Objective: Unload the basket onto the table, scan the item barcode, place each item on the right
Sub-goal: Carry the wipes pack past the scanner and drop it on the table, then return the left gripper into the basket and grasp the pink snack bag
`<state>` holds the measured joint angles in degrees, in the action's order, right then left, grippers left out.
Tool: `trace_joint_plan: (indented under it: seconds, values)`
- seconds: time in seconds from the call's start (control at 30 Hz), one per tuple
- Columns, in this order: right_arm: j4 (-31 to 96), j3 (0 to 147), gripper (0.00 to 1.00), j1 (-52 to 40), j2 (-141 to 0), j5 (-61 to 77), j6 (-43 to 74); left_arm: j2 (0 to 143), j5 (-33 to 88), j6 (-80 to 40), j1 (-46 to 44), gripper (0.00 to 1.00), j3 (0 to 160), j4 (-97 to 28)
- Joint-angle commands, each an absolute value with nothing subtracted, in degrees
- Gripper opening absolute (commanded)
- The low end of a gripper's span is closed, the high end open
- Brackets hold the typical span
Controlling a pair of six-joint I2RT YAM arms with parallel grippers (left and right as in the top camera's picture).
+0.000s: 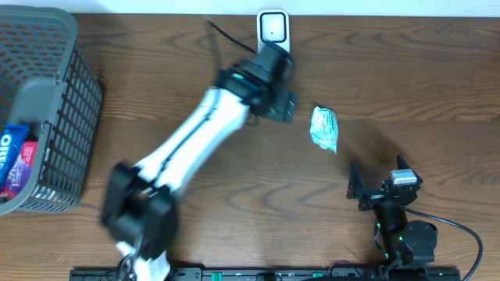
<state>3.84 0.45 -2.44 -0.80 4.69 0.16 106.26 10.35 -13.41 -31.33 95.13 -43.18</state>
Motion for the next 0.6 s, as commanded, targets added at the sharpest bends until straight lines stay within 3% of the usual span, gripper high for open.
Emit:
trace_joint_plan:
  seconds: [0.0, 0.2, 0.37, 0.57]
  values:
    - [4.03, 0.36, 0.99, -2.35, -0.75, 5.04, -0.47, 95.31, 8.21, -10.41, -24.18, 0.8, 98.08, -43.51]
    - [4.03, 0.36, 0.99, -2.35, -0.75, 5.04, -0.47, 84.62, -3.99, -7.66, -7.73, 0.8, 98.06, -46.85]
    - [4.03, 0.36, 0.99, -2.35, -0.75, 5.04, -0.47, 81.95, -7.11, -3.27, 7.94, 0.8, 98.06, -53.36]
    - [4.03, 0.36, 0.99, -2.35, -0.75, 5.04, -0.47, 83.61, -7.09, -12.05, 21.61, 0.77, 97.58, -55.48]
